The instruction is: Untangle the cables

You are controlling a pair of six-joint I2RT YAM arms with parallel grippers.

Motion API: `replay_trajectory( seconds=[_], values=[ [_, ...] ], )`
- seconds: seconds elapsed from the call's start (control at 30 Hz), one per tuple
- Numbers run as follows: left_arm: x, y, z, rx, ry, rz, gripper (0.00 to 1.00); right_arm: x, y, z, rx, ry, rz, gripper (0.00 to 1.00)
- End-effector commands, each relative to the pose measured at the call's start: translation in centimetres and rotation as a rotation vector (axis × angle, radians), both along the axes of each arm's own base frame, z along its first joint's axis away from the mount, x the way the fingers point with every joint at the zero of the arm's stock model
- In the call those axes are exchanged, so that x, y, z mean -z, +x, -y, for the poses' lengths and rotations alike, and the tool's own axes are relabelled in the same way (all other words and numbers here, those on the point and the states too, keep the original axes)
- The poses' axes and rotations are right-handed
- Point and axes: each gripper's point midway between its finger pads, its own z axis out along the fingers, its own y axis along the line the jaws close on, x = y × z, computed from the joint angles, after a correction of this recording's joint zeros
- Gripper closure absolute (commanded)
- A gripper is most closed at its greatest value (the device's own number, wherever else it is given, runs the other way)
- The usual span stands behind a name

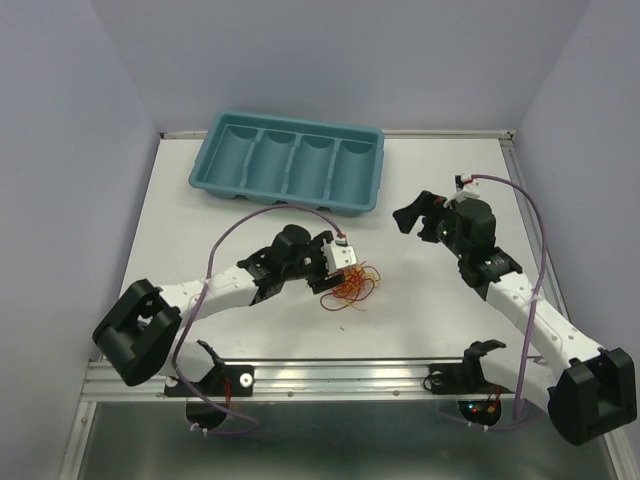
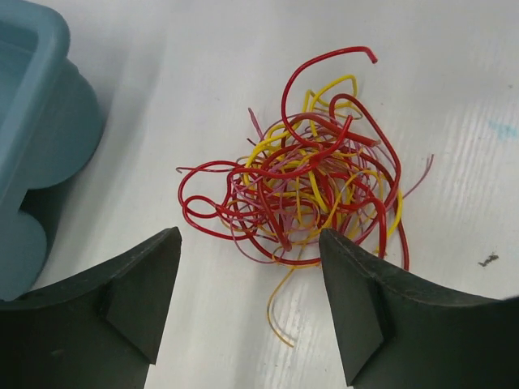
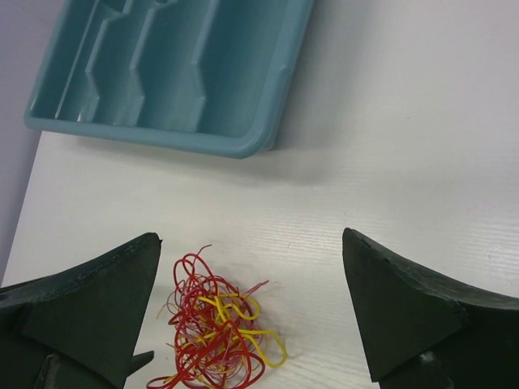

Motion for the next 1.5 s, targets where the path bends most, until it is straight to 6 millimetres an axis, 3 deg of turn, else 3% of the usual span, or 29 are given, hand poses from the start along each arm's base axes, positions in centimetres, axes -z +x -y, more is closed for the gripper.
replay_trajectory(
  seconds=[0.0, 0.13, 0.2, 0.23, 0.3, 0.37, 0.5, 0.53, 0.63, 0.73, 0.8, 0.9, 1.0, 1.1, 1.3, 1.43, 1.47],
  values=[
    [-0.8, 2.8, 1.6, -0.093, 0.008, 0.056, 0.22, -4.2, 0.2, -0.2, -0.017, 0.015, 0.109, 0.02],
    [1.1, 2.9, 3.2, -0.074, 0.042, 0.015, 0.23, -4.4, 0.1, -0.2, -0.016, 0.017, 0.115, 0.02],
    [1.8, 2.6, 3.8, -0.068, 0.077, 0.010, 0.33, -4.3, 0.1, -0.4, -0.026, 0.018, 0.110, 0.02],
    [2.2, 2.7, 4.1, -0.065, 0.094, 0.002, 0.42, -4.3, 0.1, -0.4, -0.028, 0.021, 0.108, 0.03],
    [2.5, 2.4, 4.3, -0.050, 0.108, -0.007, 0.70, -4.0, 0.1, -0.6, -0.039, 0.020, 0.100, 0.04],
    [1.5, 2.4, 4.0, -0.058, 0.093, 0.020, 0.99, -3.8, 0.1, -1.0, -0.061, 0.023, 0.091, 0.06],
    [-3.8, 1.7, 2.7, -0.087, -0.048, 0.105, 1.00, -3.6, -0.3, -2.7, -0.172, 0.022, 0.080, 0.11],
    [-6.7, 1.1, 1.9, -0.105, -0.127, 0.140, 1.00, -3.0, -0.3, -3.3, -0.210, 0.015, 0.063, 0.13],
    [-11.7, 0.2, -0.3, -0.139, -0.273, 0.196, 1.00, -3.4, -1.3, -6.1, -0.364, 0.044, 0.093, 0.17],
    [-14.6, -1.0, -1.6, -0.127, -0.356, 0.213, 1.00, -3.9, -3.3, -9.5, -0.523, 0.058, 0.166, 0.13],
    [-15.2, -1.7, -1.8, -0.107, -0.375, 0.206, 1.00, -4.8, -5.4, -12.0, -0.626, 0.065, 0.245, 0.11],
    [-16.1, -2.0, -2.0, -0.102, -0.395, 0.207, 1.00, -6.0, -8.5, -14.1, -0.759, 0.096, 0.346, 0.07],
    [-16.0, -2.1, -1.8, -0.090, -0.395, 0.188, 1.00, -7.2, -10.9, -15.2, -0.842, 0.134, 0.463, 0.05],
    [-16.2, -1.9, -1.9, -0.104, -0.398, 0.185, 1.00, -7.1, -13.0, -16.2, -0.937, 0.150, 0.488, 0.06],
    [-16.9, -1.3, -2.6, -0.140, -0.419, 0.194, 1.00, -6.6, -14.7, -18.2, -1.032, 0.146, 0.492, 0.06],
    [-17.4, -1.5, -2.7, -0.121, -0.435, 0.186, 1.00, -6.2, -14.8, -19.2, -1.045, 0.145, 0.477, 0.40],
    [-17.5, -1.6, -2.7, -0.117, -0.436, 0.182, 1.00, -6.1, -14.7, -19.3, -1.036, 0.144, 0.471, 0.44]
  ],
)
